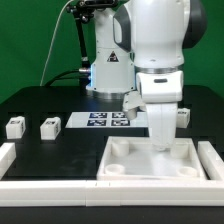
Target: Assemble one leg
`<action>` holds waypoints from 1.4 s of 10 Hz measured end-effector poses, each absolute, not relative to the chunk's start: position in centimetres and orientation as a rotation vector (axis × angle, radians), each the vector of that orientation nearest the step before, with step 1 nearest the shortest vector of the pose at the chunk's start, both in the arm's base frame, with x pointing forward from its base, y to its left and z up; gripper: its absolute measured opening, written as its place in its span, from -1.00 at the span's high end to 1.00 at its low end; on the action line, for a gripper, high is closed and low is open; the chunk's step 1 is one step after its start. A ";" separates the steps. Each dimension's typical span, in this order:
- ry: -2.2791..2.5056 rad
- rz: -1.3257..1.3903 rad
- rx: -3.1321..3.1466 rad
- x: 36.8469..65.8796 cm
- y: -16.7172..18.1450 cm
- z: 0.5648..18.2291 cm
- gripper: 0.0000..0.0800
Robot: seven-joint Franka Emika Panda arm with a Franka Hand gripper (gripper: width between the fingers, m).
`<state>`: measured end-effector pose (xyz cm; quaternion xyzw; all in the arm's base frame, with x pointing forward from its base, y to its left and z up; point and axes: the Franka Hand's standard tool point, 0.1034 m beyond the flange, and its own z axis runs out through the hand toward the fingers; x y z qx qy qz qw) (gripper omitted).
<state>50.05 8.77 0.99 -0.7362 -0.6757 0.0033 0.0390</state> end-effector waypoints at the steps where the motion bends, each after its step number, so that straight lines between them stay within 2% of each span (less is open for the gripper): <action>1: -2.077 0.022 -2.245 50.1 9.1 1.0 0.82; 8: -2.139 0.019 -2.181 50.1 8.8 0.9 0.82; 9: -2.139 0.020 -2.182 50.1 8.7 0.9 0.37; 10: -2.139 0.020 -2.182 50.1 8.7 0.9 0.03; 11: -2.138 0.020 -2.183 50.1 8.7 0.9 0.03; 12: -2.138 0.020 -2.183 50.1 8.7 0.9 -0.41; 13: -2.138 0.020 -2.183 50.1 8.7 0.9 -0.56; 14: -2.138 0.020 -2.183 50.1 8.7 0.9 -0.56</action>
Offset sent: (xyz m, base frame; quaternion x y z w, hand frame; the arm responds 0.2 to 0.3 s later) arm 0.0099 0.0164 0.0011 -0.0051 0.0364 -0.0838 0.9958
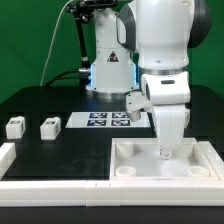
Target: Assemble one leg
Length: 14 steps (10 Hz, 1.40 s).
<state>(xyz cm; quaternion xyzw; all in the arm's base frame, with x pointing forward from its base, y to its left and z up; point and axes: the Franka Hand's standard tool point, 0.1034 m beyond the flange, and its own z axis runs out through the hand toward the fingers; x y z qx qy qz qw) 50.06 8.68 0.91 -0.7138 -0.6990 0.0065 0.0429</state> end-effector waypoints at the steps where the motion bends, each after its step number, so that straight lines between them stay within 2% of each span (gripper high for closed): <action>1: -2.138 0.020 -2.183 50.1 8.7 0.9 -0.61; 4: -2.138 0.020 -2.183 50.0 8.7 0.9 -0.62; 5: -2.109 0.025 -2.218 49.5 8.6 1.6 -0.62; 8: -2.078 0.035 -2.299 46.1 8.1 5.6 -0.62; 9: -2.057 0.043 -2.326 45.1 7.8 6.3 -0.62; 12: -2.004 0.048 -2.365 45.1 7.8 5.9 -0.62; 14: -1.801 0.054 -2.523 45.1 7.8 5.9 -0.62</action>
Offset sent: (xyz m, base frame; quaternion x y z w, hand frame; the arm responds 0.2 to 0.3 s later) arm 0.0000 0.0000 0.0000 0.0000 0.0000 0.0000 1.0000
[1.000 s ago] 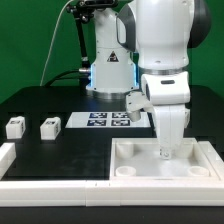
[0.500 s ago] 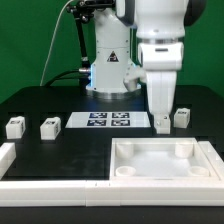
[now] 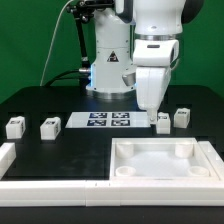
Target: Assemble one leg
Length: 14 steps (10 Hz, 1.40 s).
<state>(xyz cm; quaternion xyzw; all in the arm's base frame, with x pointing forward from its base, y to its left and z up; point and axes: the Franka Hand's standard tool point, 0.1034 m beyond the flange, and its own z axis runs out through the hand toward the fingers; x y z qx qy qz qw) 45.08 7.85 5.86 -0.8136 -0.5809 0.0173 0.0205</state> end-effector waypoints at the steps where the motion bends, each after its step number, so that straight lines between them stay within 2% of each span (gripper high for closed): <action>1: -1.685 0.053 -2.603 45.0 7.8 5.8 -0.62; 6: -0.549 0.046 -3.025 40.9 7.9 4.5 -0.62; 9: 0.048 0.080 -3.057 40.2 9.4 4.4 -0.62; 13: 0.546 0.103 -2.998 40.0 10.0 4.4 -0.62; 14: 0.633 0.118 -2.982 39.0 10.8 4.1 -0.62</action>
Offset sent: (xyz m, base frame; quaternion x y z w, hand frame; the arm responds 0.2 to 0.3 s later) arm -0.0371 -0.0078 -0.0024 0.0034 0.0264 0.3995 0.9164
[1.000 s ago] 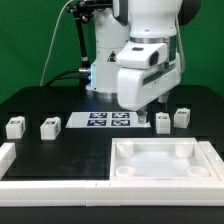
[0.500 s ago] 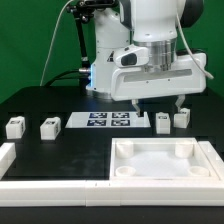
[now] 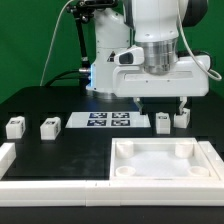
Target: Assemble one leg
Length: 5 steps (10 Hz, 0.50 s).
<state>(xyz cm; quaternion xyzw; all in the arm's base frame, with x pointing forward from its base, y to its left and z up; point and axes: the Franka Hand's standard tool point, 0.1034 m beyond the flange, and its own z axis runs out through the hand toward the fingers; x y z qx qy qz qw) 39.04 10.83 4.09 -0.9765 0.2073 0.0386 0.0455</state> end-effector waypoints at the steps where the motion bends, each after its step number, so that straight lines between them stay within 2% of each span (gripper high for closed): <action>1: 0.610 0.126 -2.989 37.9 12.0 3.9 -0.62; 2: 0.604 0.140 -2.990 36.9 13.2 4.0 -0.62; 5: 0.574 0.139 -2.984 36.3 14.1 4.2 -0.62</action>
Offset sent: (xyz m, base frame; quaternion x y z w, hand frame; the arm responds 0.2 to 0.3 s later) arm -0.0212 0.0196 0.0095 0.0264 -0.0107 0.0160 0.9995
